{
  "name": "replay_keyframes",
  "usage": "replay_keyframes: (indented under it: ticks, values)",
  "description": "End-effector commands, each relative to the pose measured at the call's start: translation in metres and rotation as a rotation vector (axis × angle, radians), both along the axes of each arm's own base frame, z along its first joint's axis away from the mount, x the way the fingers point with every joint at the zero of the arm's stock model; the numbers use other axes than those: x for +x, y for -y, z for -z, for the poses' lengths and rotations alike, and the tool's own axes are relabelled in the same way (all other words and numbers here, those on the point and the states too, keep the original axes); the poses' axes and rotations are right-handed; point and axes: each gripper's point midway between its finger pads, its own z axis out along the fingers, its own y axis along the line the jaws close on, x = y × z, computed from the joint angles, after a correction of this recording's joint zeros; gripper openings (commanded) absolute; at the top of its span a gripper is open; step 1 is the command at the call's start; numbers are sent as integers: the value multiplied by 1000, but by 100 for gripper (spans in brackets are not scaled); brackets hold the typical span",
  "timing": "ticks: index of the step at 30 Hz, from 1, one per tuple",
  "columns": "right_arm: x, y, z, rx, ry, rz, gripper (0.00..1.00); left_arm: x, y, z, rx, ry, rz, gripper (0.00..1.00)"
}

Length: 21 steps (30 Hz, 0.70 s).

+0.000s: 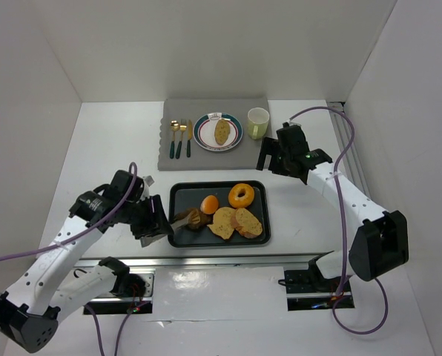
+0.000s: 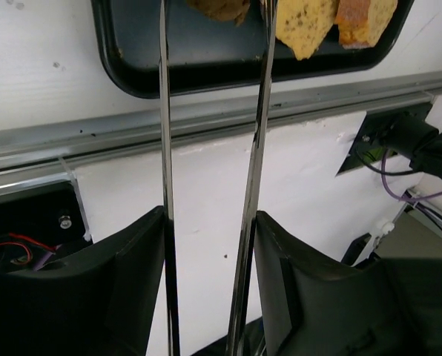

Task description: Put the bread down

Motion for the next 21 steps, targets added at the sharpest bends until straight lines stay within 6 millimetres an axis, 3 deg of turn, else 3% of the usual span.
replay_keyframes:
  ticks: [1,3,7,8,12,16,18,20,21]
  values:
    - [14,-10,-20,30,72,-13,100,15,-3,-10,7,89,-5,60]
    - [15,-12,-21,40,78,-20,100,18,-4,-9,11,81,-16,57]
    - [14,-15,-17,36,68,-29,100,21,-1,-15,-7,101,3,38]
    - [14,-15,-17,36,68,-29,100,21,-1,-20,-9,107,3,28]
    - [17,-16,-18,36,68,-29,100,31,-16,-45,57,167,-26,18]
    - [17,-17,-18,42,67,-22,100,61,-37,-96,171,340,-63,16]
    - [15,-20,-18,43,66,-32,100,81,-38,-118,195,399,-57,14]
    - [15,-20,-18,43,66,-32,100,99,-35,-130,212,449,-36,14]
    - [15,-20,-18,43,66,-32,100,112,-30,-126,216,439,-34,12]
